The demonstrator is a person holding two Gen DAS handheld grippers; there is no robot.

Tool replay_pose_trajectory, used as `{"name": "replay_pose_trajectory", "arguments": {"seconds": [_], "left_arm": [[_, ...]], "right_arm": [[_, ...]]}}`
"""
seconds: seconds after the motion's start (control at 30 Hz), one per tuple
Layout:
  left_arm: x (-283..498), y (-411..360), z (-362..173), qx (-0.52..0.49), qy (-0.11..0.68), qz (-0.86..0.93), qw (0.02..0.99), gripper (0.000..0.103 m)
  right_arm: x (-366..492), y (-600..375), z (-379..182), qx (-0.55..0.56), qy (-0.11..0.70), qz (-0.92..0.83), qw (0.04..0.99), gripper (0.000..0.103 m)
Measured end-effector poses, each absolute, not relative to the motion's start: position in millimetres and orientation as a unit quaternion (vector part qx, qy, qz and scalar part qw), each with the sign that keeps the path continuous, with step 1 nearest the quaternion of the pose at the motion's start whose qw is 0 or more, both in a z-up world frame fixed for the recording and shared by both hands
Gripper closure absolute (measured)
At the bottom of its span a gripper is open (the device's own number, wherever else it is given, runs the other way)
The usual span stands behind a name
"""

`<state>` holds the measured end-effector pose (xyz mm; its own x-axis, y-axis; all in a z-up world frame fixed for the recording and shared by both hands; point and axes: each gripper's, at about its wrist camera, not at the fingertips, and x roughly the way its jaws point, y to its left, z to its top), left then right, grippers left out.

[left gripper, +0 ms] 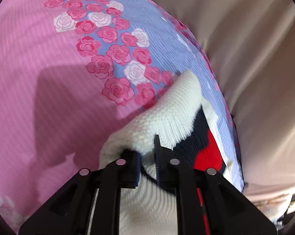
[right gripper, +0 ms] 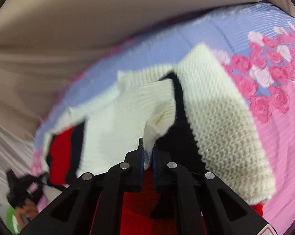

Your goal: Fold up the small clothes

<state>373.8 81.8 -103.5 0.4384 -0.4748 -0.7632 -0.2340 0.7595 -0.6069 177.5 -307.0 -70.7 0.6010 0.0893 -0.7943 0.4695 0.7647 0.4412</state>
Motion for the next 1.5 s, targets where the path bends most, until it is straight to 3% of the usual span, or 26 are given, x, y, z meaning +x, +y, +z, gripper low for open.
{"name": "replay_pose_trajectory", "arguments": {"seconds": [0.03, 0.1, 0.13, 0.17, 0.2, 0.37, 0.43, 0.63, 0.67, 0.7, 0.73, 0.77, 0.93, 1.03, 1.2, 1.33, 1.43, 1.5], "left_arm": [[365, 86, -95, -0.328, 0.526, -0.088, 0.78, 0.078], [338, 106, -78, -0.299, 0.527, -0.093, 0.79, 0.04], [319, 120, -76, -0.28, 0.528, -0.084, 0.797, 0.033], [304, 129, -74, -0.266, 0.529, -0.079, 0.802, 0.027], [279, 141, -76, -0.247, 0.538, -0.076, 0.803, 0.025], [176, 183, -110, -0.217, 0.607, -0.054, 0.763, 0.025], [151, 186, -108, -0.221, 0.595, -0.057, 0.77, 0.024], [131, 161, -112, -0.251, 0.608, -0.073, 0.749, 0.02], [130, 158, -110, -0.252, 0.609, -0.085, 0.747, 0.035], [133, 151, -111, -0.255, 0.616, -0.102, 0.738, 0.066], [136, 146, -112, -0.26, 0.625, -0.122, 0.726, 0.088], [136, 144, -107, -0.269, 0.627, -0.139, 0.718, 0.092], [112, 153, -50, -0.207, 0.602, -0.151, 0.756, 0.093], [79, 167, -57, -0.191, 0.634, -0.151, 0.734, 0.093], [24, 169, -114, -0.186, 0.701, -0.13, 0.676, 0.094], [19, 177, -114, -0.203, 0.692, -0.13, 0.68, 0.093], [24, 174, -114, -0.199, 0.693, -0.135, 0.68, 0.085], [26, 166, -110, -0.216, 0.687, -0.156, 0.676, 0.054]], "right_arm": [[171, -304, -62, 0.323, 0.431, -0.11, 0.836, 0.089], [134, -293, -37, 0.309, 0.417, -0.1, 0.849, 0.082], [113, -290, -29, 0.302, 0.414, -0.098, 0.853, 0.074], [81, -283, -23, 0.294, 0.416, -0.105, 0.854, 0.052], [58, -281, -24, 0.292, 0.421, -0.109, 0.852, 0.044], [-72, -247, -65, 0.304, 0.52, -0.097, 0.792, 0.044], [-110, -229, -78, 0.327, 0.543, -0.081, 0.769, 0.044], [-123, -190, -89, 0.325, 0.532, -0.039, 0.781, 0.043], [-114, -189, -89, 0.317, 0.525, -0.037, 0.789, 0.043], [-110, -189, -89, 0.315, 0.52, -0.038, 0.793, 0.05], [-110, -190, -89, 0.314, 0.52, -0.039, 0.793, 0.061], [-101, -192, -92, 0.32, 0.527, -0.037, 0.786, 0.095], [-114, -220, -34, 0.342, 0.469, -0.036, 0.813, 0.097], [-142, -231, -7, 0.296, 0.483, -0.037, 0.823, 0.097], [-186, -223, -45, 0.247, 0.579, -0.043, 0.776, 0.097], [-200, -220, -80, 0.259, 0.606, -0.045, 0.751, 0.097], [-193, -227, -81, 0.282, 0.606, -0.039, 0.743, 0.095], [-189, -229, -79, 0.291, 0.609, -0.031, 0.737, 0.089]]}}
